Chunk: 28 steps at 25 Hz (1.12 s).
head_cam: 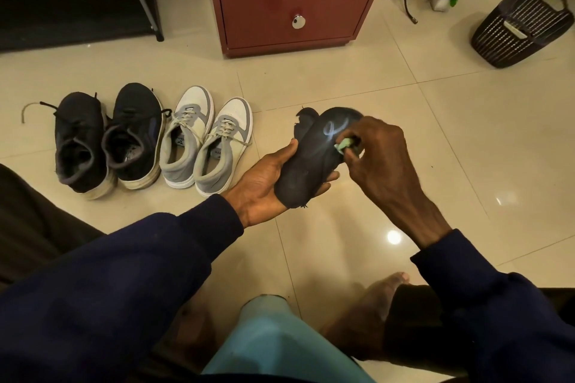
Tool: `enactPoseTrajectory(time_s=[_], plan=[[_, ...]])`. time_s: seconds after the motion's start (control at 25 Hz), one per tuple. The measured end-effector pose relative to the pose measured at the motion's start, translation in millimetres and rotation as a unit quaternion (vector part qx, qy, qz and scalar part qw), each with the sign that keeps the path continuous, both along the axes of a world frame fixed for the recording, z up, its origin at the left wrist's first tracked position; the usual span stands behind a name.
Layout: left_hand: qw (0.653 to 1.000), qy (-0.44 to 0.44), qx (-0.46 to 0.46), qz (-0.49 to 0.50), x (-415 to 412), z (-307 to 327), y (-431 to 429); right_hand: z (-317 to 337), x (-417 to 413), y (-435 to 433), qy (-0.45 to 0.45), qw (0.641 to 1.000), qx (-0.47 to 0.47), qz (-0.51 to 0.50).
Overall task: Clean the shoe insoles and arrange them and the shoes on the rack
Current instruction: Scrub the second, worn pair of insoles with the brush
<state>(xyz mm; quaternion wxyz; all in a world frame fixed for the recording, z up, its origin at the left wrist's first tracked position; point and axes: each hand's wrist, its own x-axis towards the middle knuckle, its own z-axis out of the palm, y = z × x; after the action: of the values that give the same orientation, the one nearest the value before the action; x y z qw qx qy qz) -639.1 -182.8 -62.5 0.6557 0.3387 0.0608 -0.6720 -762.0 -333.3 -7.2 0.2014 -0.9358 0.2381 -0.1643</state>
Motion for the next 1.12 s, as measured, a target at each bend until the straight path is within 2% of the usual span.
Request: enactPoseTrajectory(time_s=[0.12,0.2,0.32,0.4,0.6,0.72,0.8,0.92,1.0,1.12], plan=[[1.0,0.013,-0.009,0.011,0,3,1,2,5,23,0.032,0.993,0.078,0.079],[1.0,0.012,-0.007,0.019,0,2,1,1,7,30,0.06,0.988,0.092,0.113],[1.0,0.012,-0.009,0.004,0,0,0,-5,8,8,-0.007,0.999,0.028,0.016],[1.0,0.009,-0.002,-0.007,-3,1,0,-7,6,8,-0.05,0.998,0.02,-0.03],[0.999,0.041,-0.006,0.004,-5,3,3,-8,12,41,0.009,0.992,0.076,0.103],[0.999,0.033,-0.009,-0.01,-5,2,0,-6,11,12,-0.033,0.999,0.019,0.011],[1.0,0.026,-0.003,-0.012,-6,4,0,-7,9,14,-0.049,0.998,0.019,-0.019],[1.0,0.03,0.004,-0.002,-4,3,3,-9,11,46,0.002,0.992,0.071,0.103],[1.0,0.027,0.009,-0.002,-4,6,2,-7,12,44,0.025,0.988,0.072,0.136],[1.0,0.026,-0.006,0.0,-5,9,1,-11,13,15,-0.018,1.0,0.003,0.01]])
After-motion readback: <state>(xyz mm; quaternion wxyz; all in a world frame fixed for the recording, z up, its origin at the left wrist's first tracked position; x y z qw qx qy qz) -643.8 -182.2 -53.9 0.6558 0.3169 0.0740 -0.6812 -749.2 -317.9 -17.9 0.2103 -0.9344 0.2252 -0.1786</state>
